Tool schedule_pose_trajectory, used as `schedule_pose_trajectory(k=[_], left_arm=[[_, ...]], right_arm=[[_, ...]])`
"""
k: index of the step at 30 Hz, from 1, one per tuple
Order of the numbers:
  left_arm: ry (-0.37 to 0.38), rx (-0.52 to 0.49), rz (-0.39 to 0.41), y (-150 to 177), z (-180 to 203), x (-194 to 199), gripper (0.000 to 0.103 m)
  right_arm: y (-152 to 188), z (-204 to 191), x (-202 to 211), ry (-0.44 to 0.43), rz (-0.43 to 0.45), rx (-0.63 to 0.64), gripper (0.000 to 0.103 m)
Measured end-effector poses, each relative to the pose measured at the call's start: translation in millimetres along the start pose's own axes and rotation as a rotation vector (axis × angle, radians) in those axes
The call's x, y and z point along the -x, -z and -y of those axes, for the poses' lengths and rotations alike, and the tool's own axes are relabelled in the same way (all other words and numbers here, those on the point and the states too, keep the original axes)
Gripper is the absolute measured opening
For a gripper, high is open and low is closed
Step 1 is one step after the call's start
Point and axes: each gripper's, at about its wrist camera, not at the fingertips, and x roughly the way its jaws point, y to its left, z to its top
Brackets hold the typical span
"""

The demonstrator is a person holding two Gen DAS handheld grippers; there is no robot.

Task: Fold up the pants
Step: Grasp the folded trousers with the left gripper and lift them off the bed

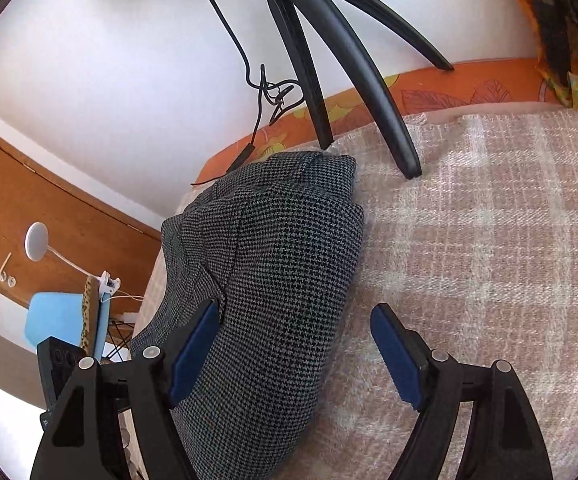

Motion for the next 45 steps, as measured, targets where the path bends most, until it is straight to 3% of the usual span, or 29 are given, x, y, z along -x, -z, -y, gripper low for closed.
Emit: schedule_pose_trajectory(k=[5, 9, 15, 17, 19, 21, 22, 23, 26, 35, 45], left_arm=[[0.018, 0.032, 0.027, -7, -6, -5, 0.078], [-0.061, -0.023, 0.029, 6, -3, -1, 0.080], [-0.008, 0.044, 0.051, -3, -13, -6, 0.085], [0.007, 0.057, 0.070, -6, -11, -10, 0.094], [0.027, 0.068, 0.088, -7, -7, -15, 0.100], [0.012, 0.029, 0.099, -7, -1, -19, 0.100], [-0.003, 0.005, 0.107, -7, 3, -21, 0.095], [-0.020, -0.007, 0.115, -7, 4, -22, 0.077], [-0.008, -0.010, 0.113, -8, 2, -26, 0.052], [-0.024, -0.193, 0.169, 3, 32, -11, 0.032], [-0.029, -0.299, 0.180, 24, 52, 8, 0.029]], right_arm=[[-2, -1, -11, -0.040, 0.029, -0.034, 0.082], [-1, 2, -10, -0.057, 0.034, -0.076, 0.081], [1, -8, -15, -0.037, 0.036, -0.031, 0.079], [2, -15, -21, -0.030, 0.030, -0.026, 0.078], [2, -23, -26, 0.000, 0.024, -0.012, 0.073], [2, -27, -29, 0.026, 0.018, 0.004, 0.053], [2, -29, -28, 0.031, 0.019, 0.009, 0.049], [3, -34, -29, 0.032, 0.025, 0.014, 0.040], [6, -42, -20, 0.052, 0.052, 0.054, 0.027], [14, -91, 5, 0.164, 0.112, 0.230, 0.018], [29, -118, 35, 0.217, 0.143, 0.312, 0.017]])
